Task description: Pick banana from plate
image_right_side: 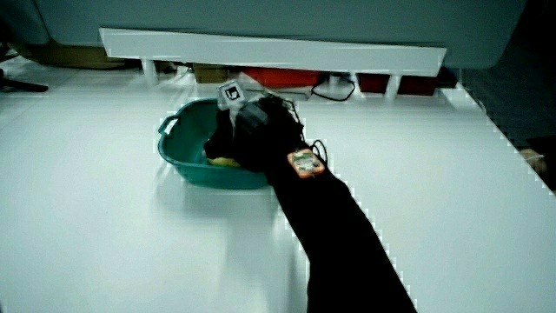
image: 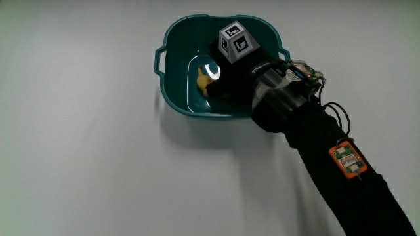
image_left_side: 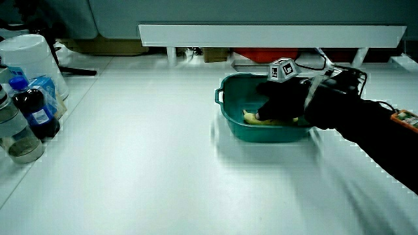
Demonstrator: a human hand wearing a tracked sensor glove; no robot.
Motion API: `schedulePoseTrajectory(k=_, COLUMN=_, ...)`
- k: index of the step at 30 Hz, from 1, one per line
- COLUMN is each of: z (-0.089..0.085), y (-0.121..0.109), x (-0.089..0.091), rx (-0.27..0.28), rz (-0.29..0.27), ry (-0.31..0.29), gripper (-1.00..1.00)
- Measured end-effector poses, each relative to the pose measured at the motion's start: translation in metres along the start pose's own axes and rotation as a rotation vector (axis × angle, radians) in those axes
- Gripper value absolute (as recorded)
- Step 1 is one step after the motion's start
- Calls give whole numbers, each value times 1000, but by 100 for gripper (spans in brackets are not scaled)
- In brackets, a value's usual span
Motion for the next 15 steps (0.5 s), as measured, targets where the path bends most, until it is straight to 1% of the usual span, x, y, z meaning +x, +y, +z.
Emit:
schedulePoseTrajectory(k=3, z=-7, y=3, x=-2, rx=-9, rz=-6, ry=-21, gripper=0)
schedulePoseTrajectory(k=4, z=-9, y=5, x=-2, rx=-23, rz=-20, ry=-30, gripper=0)
schedulePoseTrajectory(k=5, z=-12, y=7, x=-3, rx=-47, rz=-13, ry=-28, gripper=0)
schedulePoseTrajectory(k=7, z=-15, y=8, x=-4, rx=-37, rz=-29, ry=-46, gripper=0)
schedulePoseTrajectory(k=10, z=-23, y=14, x=-4, rx=-87, rz=-27, ry=-54, gripper=0)
schedulePoseTrajectory(k=12, z=-27, y=17, x=-4, rx=-95, rz=-53, ry=-75, gripper=0)
schedulePoseTrajectory(k=13, z=-29, y=19, x=-4, rx=-109, rz=-39, ry=-73, gripper=0)
schedulePoseTrajectory(k=14, z=-29, y=17, x=-5, rx=-90, rz=-47, ry=-79, gripper=0)
schedulePoseTrajectory(k=15, z=-31, y=19, x=-6, rx=-108, rz=-37, ry=-78, gripper=5)
